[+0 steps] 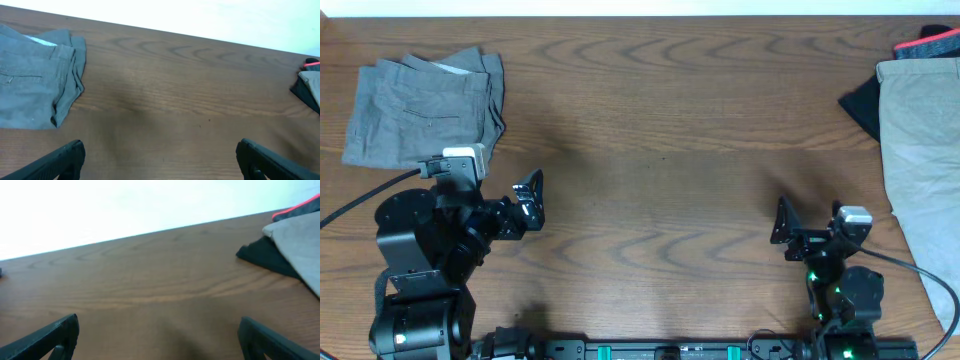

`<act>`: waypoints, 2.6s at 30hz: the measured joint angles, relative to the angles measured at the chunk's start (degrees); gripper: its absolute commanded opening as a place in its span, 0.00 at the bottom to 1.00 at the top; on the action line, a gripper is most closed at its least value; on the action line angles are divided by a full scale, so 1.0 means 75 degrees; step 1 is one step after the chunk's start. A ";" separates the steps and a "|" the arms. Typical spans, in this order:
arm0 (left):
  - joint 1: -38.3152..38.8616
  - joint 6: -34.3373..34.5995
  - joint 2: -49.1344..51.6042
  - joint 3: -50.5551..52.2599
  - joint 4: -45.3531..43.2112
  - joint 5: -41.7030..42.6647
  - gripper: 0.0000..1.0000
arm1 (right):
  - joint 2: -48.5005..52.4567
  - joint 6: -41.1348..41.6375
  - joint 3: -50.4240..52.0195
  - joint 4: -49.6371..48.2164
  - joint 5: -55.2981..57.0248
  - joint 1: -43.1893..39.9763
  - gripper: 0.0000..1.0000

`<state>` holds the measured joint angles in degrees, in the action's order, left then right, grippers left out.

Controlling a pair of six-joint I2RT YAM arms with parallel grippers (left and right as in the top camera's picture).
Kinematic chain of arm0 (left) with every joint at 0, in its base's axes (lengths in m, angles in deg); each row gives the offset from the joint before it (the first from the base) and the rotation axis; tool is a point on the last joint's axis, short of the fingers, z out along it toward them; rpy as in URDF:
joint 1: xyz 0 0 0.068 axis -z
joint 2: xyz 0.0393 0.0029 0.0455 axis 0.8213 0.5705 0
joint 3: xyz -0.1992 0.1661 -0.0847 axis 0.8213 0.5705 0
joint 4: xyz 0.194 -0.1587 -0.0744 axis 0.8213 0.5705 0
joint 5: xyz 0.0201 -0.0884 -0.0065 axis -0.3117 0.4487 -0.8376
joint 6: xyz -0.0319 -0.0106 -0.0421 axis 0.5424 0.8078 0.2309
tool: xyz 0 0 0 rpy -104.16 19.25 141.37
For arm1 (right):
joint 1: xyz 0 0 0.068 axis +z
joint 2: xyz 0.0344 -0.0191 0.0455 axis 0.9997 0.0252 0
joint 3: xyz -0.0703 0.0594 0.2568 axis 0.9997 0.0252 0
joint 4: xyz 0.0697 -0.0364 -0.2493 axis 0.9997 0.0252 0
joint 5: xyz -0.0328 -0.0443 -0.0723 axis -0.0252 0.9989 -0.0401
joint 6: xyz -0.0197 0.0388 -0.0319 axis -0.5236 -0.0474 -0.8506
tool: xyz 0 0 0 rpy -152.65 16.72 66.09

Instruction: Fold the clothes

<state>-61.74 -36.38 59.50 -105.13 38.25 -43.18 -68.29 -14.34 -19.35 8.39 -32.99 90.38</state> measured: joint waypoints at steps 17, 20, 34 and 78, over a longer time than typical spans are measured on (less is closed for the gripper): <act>0.0000 0.0000 0.0000 0.0003 -0.0003 0.0000 0.98 | -0.1000 -0.0172 0.0055 0.0393 -0.0020 -0.0251 0.99; 0.0000 0.0000 0.0000 0.0003 0.0000 0.0000 0.98 | -0.0997 -0.0201 0.0055 0.0393 -0.0017 -0.0417 0.99; 0.0000 0.0000 0.0000 0.0000 0.0000 0.0000 0.98 | -0.0997 -0.0224 0.0055 0.0396 0.0000 -0.0519 0.99; 0.0871 0.1883 -0.2241 0.3911 -0.2626 -0.1784 0.98 | -0.1005 -0.0227 0.0055 0.0399 0.0006 -0.0519 0.99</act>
<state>-55.20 -22.26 42.69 -75.80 18.56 -56.55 -75.83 -16.04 -18.94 11.39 -32.95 86.49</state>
